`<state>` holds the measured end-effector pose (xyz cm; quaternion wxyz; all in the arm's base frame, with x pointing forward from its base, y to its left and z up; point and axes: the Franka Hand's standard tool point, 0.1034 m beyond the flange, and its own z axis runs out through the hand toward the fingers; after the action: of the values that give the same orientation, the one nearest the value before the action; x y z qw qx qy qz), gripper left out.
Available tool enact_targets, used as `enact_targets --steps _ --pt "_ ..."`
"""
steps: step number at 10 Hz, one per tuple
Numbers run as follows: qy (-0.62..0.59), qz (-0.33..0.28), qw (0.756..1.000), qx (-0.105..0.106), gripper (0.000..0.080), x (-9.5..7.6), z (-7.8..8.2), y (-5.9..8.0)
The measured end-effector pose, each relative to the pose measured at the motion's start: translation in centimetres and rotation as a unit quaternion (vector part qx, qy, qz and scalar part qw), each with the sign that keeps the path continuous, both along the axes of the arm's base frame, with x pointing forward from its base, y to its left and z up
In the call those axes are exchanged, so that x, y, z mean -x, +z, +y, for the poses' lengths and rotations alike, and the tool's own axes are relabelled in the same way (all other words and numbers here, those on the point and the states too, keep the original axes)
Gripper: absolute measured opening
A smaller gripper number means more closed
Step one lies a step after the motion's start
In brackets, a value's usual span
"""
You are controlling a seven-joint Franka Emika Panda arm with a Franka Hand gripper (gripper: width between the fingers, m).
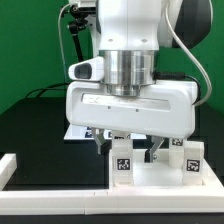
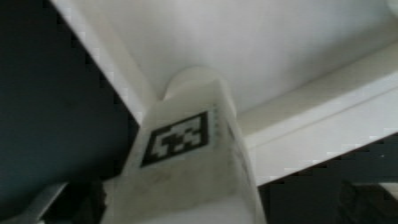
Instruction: Assemble square table
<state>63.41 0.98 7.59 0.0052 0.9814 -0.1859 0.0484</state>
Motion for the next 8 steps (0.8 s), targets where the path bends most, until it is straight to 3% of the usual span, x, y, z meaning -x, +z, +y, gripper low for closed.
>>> enact_targets --steps 2,3,4,7,8 --pt "-0.012 0.000 1.000 -0.002 0.0606 0.03 0.03 -0.12" --pt "-0.012 0.001 1.000 -0.002 0.0418 0.04 0.00 -0.15" --pt "-0.030 0.001 1.000 -0.003 0.0287 0.09 -0.10 -0.21" --pt "-0.173 -0.003 0.985 -0.015 0.0291 0.19 -0.48 -0.36" --pt "-0.253 -0.009 0.967 -0.024 0.0291 0.28 -0.82 -0.43"
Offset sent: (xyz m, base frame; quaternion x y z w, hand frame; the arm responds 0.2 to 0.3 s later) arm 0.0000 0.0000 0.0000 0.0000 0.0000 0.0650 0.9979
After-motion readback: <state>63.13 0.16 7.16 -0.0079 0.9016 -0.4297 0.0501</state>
